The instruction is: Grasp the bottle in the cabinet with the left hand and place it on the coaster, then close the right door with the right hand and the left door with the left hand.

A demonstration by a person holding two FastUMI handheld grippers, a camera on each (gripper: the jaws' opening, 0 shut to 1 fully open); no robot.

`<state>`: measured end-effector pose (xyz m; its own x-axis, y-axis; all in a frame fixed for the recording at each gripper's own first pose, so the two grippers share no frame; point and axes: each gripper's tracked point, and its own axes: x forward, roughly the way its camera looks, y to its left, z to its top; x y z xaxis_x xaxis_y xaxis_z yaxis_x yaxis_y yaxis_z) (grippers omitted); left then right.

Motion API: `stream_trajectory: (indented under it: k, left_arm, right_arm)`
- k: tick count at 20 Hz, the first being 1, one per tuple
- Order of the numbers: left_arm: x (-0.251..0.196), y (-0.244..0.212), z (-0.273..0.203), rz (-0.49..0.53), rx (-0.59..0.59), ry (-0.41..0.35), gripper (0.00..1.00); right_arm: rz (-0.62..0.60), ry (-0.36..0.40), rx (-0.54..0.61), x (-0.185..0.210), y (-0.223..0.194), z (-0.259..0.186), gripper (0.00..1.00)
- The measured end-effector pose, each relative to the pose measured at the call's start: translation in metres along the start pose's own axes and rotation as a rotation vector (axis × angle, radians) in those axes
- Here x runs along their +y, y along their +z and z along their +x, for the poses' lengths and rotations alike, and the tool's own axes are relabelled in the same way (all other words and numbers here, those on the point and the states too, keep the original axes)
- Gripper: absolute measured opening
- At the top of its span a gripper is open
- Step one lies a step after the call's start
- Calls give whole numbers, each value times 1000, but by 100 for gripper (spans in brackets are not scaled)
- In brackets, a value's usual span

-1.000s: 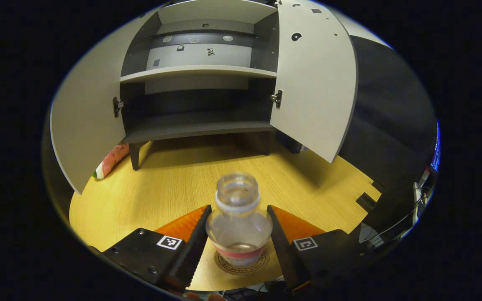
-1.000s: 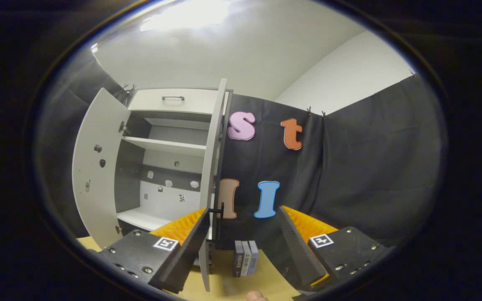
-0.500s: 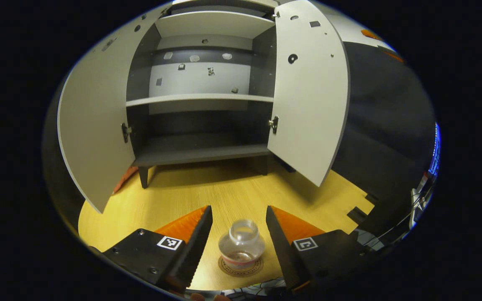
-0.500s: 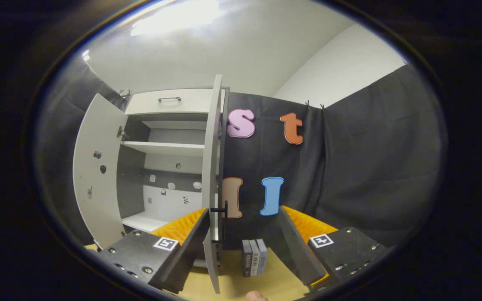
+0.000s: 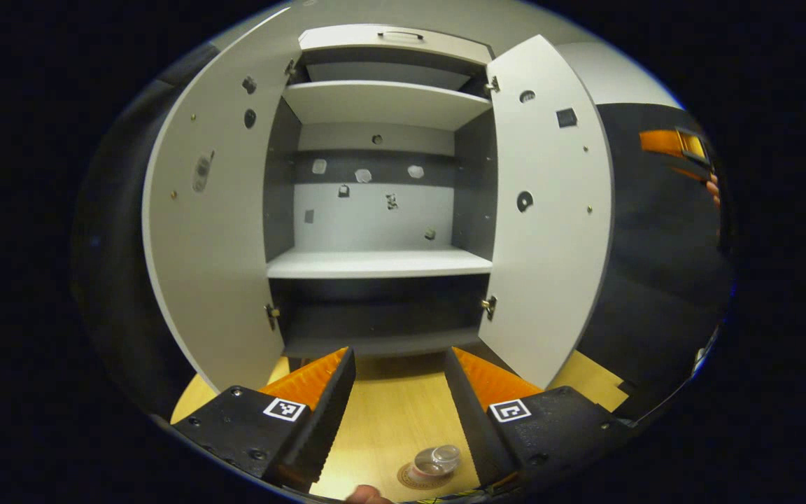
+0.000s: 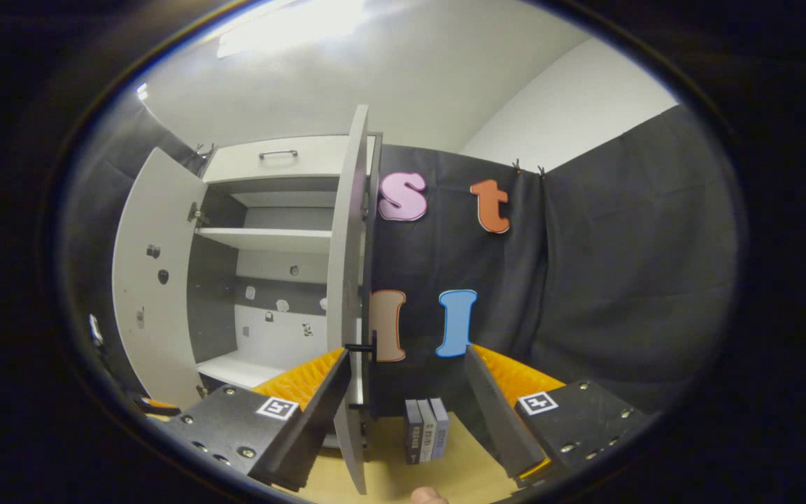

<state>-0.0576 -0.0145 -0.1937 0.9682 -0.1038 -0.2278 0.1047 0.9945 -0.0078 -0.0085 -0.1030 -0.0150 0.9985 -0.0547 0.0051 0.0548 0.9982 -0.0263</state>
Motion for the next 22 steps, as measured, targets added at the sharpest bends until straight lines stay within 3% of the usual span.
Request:
stream_trajectory:
  k: [4, 5, 6, 9, 13, 14, 16, 18, 22]
  left_arm:
    - [28, 69, -18, -67, -99, 60, 89]
    - [38, 81, -24, -73, -112, 90, 90]
    - [48, 88, -29, -73, -110, 118, 91]
    - [70, 113, -47, -60, -149, 181, 96]
    - [94, 123, -67, -43, -171, 242, 96]
    - [99, 124, -70, -44, -171, 253, 96]
    - [110, 126, -73, -53, -174, 275, 92]
    - [120, 129, -76, -67, -185, 290, 96]
    - [138, 125, -85, -85, -189, 314, 96]
  right_arm:
    - [-27, -11, 35, 0, -19, 22, 98]
    - [-32, -14, 45, 2, -22, 26, 94]
    - [-35, -15, 56, 4, -26, 31, 98]
    - [-40, -32, 89, 8, -36, 42, 98]
    - [-28, -25, 106, 15, -38, 48, 98]
    - [-18, -14, 112, 19, -38, 47, 93]
    - [-11, 18, 121, 30, -39, 46, 98]
    - [-21, 47, 116, 45, -37, 46, 100]
    - [-22, 120, 108, 83, -38, 48, 98]
